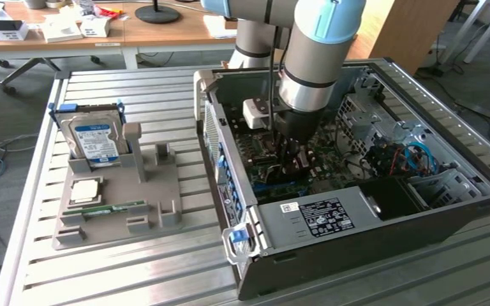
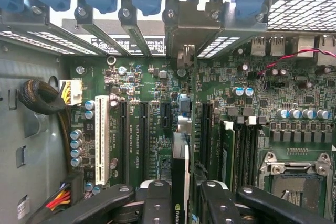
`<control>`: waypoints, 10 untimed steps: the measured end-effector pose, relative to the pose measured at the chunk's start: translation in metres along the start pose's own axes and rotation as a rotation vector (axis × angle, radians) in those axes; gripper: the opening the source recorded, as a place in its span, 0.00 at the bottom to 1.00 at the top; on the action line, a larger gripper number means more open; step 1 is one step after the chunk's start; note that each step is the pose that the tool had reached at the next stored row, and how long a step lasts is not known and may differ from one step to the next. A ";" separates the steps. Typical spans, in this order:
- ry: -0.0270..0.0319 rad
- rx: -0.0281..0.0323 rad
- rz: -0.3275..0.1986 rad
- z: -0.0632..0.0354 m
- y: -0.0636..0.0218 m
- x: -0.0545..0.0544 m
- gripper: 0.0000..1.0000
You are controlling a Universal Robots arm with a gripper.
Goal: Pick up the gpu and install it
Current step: 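Insert the gpu into the slot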
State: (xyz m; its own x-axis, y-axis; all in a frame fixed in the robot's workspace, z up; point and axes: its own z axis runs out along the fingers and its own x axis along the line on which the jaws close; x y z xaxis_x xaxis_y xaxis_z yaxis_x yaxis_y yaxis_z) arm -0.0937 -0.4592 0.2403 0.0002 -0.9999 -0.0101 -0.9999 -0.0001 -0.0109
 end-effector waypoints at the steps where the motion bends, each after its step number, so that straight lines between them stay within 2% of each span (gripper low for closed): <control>1: 0.0000 0.0000 0.000 0.0000 0.0000 0.000 0.26; 9: -0.0005 0.0003 0.001 0.0002 0.0003 0.000 0.27; 10: -0.0001 0.0001 0.000 0.0000 0.0001 0.000 0.33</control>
State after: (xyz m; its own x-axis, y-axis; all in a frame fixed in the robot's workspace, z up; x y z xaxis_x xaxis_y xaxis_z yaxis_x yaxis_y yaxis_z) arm -0.0938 -0.4591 0.2403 0.0000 -0.9999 -0.0102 -0.9999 0.0001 -0.0110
